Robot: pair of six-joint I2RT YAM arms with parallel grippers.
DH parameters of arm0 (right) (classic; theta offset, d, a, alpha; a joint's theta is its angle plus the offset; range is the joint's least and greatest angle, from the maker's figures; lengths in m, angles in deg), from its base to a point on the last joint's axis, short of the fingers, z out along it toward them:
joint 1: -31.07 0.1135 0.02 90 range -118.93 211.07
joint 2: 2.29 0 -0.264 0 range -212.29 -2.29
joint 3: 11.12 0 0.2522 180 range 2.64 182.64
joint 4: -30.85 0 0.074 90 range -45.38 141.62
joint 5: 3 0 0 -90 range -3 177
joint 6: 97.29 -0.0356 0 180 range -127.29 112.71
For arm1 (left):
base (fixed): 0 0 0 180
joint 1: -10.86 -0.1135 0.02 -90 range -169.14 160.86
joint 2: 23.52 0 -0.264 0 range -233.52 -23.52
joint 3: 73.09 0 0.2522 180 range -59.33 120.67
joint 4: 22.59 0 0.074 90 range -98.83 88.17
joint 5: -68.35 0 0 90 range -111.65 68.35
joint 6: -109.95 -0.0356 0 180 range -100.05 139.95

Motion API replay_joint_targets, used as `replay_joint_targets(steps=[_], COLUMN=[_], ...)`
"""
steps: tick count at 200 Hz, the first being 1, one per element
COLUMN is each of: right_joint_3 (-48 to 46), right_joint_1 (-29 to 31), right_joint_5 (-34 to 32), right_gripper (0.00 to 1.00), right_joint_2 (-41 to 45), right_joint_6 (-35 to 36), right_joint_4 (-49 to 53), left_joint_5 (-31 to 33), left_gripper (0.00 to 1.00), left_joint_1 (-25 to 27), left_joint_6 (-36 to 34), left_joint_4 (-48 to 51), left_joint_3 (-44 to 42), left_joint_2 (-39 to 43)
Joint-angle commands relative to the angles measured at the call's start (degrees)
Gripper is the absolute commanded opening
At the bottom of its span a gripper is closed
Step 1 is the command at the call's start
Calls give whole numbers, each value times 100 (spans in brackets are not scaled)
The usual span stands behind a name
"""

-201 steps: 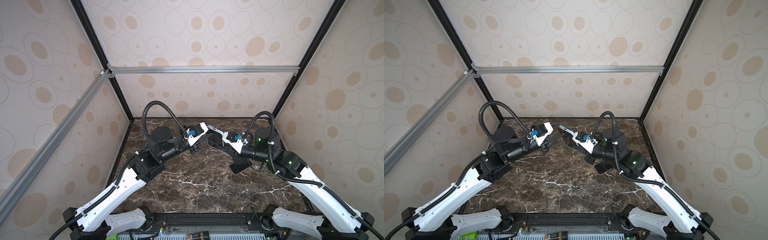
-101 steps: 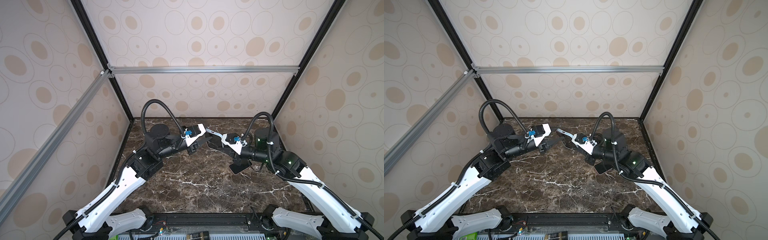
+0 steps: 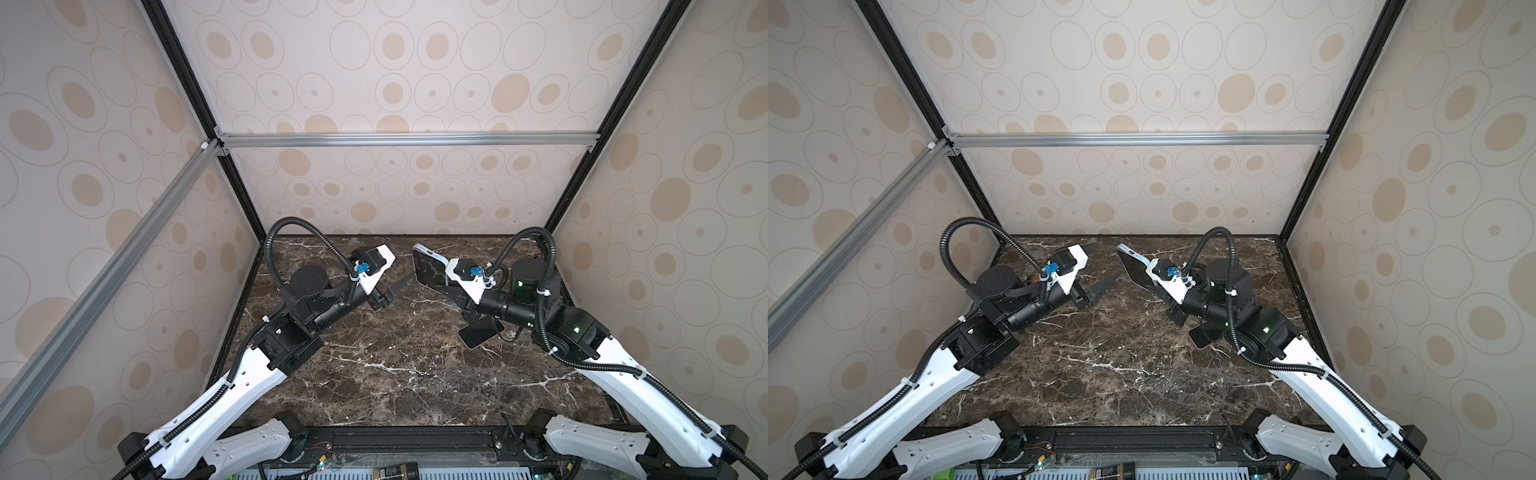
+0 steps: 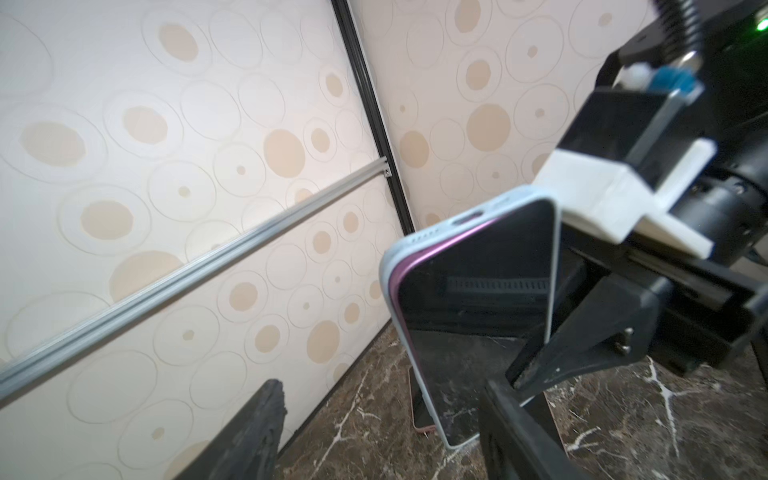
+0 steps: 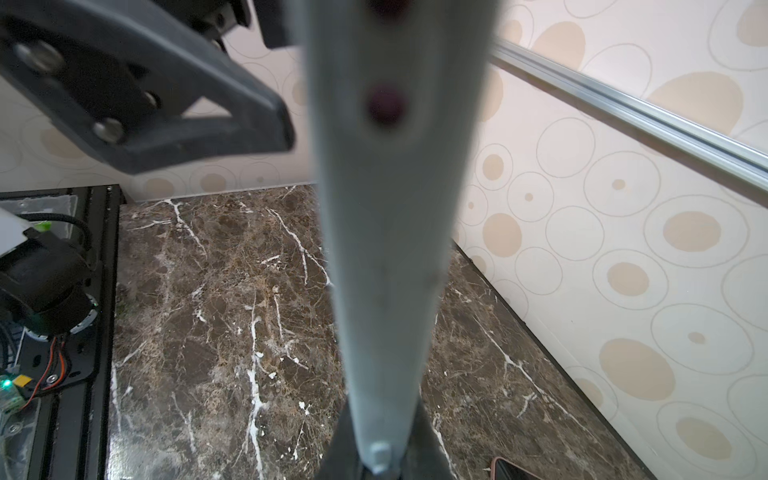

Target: Take the phone out of the phone case

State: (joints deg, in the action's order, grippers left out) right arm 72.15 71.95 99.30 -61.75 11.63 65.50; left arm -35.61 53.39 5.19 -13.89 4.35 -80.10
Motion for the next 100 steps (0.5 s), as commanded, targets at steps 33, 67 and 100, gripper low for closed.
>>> replay_joint_targets(steps=[33, 67, 100], right_joint_3=[278, 229, 171], right_joint_1=[42, 38, 42], right_joint_5=[-200, -30, 169], right_gripper=[0, 0, 0], right_joint_2=[-156, -178, -147], right_joint_6=[-393, -415, -445], right_joint_4=[-268, -377, -483], left_joint_5=[-466, -489, -482], left_gripper=[60, 51, 47], left_joint_1=[-8, -7, -8], left_joint_6=[-70, -103, -119], left_joint_4=[-617, -619, -585], left_joint_3=[-41, -33, -5], left_joint_2=[70, -19, -99])
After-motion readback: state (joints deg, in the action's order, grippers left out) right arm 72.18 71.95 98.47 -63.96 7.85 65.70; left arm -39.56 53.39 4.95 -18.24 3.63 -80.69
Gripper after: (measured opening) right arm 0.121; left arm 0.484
